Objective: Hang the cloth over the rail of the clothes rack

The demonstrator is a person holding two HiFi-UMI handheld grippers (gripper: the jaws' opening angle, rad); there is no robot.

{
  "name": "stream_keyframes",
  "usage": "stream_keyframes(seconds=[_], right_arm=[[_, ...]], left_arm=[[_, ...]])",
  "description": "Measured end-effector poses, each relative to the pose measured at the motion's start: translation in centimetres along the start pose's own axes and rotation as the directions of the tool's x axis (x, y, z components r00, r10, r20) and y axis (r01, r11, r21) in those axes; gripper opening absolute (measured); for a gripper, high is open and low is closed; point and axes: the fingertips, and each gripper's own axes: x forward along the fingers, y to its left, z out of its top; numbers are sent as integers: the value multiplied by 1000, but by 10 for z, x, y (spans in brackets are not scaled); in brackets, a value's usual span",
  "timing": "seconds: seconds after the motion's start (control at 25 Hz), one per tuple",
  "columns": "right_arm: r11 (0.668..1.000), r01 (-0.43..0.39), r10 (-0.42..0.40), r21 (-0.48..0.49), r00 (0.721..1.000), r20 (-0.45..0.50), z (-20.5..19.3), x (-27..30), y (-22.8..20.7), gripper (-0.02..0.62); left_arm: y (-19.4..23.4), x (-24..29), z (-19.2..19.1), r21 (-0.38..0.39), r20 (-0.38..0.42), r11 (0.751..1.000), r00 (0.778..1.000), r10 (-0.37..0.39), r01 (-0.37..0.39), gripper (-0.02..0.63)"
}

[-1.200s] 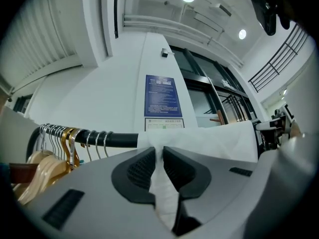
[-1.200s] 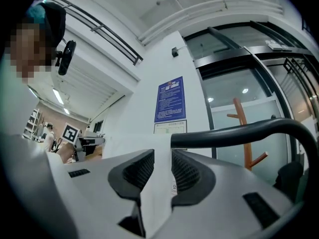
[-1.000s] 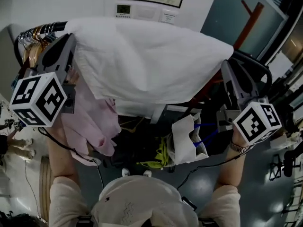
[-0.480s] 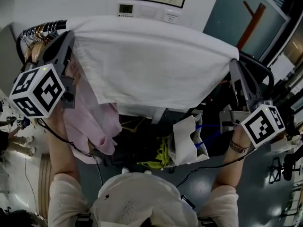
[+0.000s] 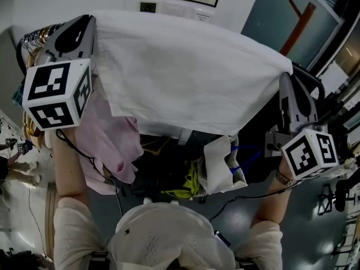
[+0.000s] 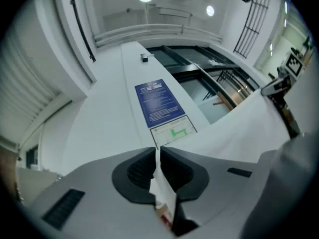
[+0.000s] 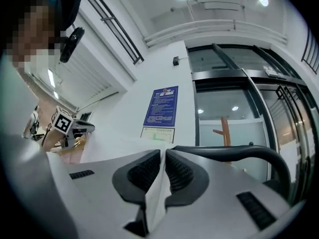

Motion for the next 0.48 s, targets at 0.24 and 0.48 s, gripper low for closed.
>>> stream_keyframes(seconds=[0.24,0.48], right_arm=[[1000,17,-16,7,999,-42,-9,-5,-1,85],[985,169,-171,33,983,65,-3,-43,-19,95]], left_arm=[[9,-6,-5,129,-15,984,992,125,-122,21],[20,-40,-2,-38,157,966,953,260,-257,20]])
